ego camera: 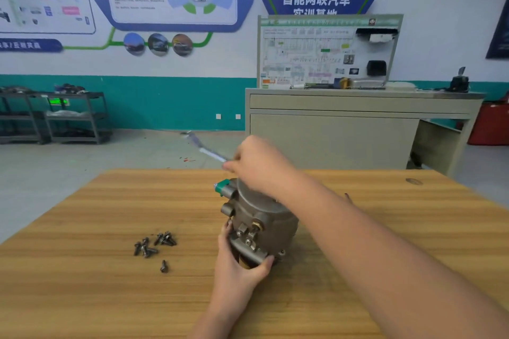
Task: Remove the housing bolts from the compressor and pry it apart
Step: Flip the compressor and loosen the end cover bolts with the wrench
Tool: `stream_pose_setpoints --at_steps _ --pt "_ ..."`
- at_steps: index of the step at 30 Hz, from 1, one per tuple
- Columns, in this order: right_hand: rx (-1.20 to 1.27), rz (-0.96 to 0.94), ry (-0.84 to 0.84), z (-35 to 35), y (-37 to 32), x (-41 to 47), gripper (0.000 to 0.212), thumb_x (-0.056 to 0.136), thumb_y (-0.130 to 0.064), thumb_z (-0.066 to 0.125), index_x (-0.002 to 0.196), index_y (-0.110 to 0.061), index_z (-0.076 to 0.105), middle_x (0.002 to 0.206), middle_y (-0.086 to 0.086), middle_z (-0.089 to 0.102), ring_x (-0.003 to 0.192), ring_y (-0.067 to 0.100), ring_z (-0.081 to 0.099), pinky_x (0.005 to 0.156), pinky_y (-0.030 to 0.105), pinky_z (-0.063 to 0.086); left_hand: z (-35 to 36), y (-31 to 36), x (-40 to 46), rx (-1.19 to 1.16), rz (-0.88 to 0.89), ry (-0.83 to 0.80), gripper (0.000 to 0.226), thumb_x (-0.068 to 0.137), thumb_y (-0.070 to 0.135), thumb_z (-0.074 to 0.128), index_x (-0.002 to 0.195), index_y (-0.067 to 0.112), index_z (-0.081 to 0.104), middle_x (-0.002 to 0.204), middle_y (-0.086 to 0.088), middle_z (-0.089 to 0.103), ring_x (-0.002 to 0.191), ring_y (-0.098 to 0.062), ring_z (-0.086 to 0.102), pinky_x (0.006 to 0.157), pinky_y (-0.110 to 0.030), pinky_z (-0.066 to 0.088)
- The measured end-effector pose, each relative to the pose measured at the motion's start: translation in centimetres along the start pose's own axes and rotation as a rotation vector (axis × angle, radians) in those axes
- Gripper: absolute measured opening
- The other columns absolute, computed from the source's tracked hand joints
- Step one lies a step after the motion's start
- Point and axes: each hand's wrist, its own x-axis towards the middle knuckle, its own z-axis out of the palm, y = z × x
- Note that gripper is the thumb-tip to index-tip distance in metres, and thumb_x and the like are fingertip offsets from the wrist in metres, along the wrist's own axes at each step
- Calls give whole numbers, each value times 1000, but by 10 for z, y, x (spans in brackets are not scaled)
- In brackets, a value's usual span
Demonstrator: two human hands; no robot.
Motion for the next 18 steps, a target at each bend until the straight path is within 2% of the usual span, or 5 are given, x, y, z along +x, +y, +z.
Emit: stream_pose_setpoints --at_steps 4,7,9,12,18 --pt "-168 -402 296 25 4 -68 28 86 -49 61 80 -22 67 61 -6 58 57 13 54 46 23 31 1 1 1 17 0 8 95 50 39 87 131 23 40 124 9 60 114 -2 57 95 -18 46" --pt "282 -509 535 45 44 -112 33 81 -47 67 65 -19 61 59 -8 51 57 9 47 51 23 34 2 1 0 73 7 -9 85 53 52 75 125 25 41 118 9 62 104 0 61 84 -11 47" --pt "794 -331 577 52 74 -129 30 84 -48 65 67 -24 66 56 -10 48 53 3 43 53 15 35 2 0 1 -10 3 -6 100 49 45 83 134 21 36 130 4 56 119 -3 55 103 -24 44" --pt "1190 8 591 48 101 -123 39 88 -51 57 73 -19 73 43 -1 42 43 13 38 48 21 34 3 1 2 -23 29 -23 108 47 42 87 139 26 32 140 4 48 130 -8 47 113 -37 36" --pt "1340 494 321 8 123 -36 31 95 -27 57 85 2 63 35 -6 31 28 7 26 31 17 19 7 -2 3 -22 60 -16 100 44 45 88 127 46 33 137 21 45 123 14 43 99 -3 33"
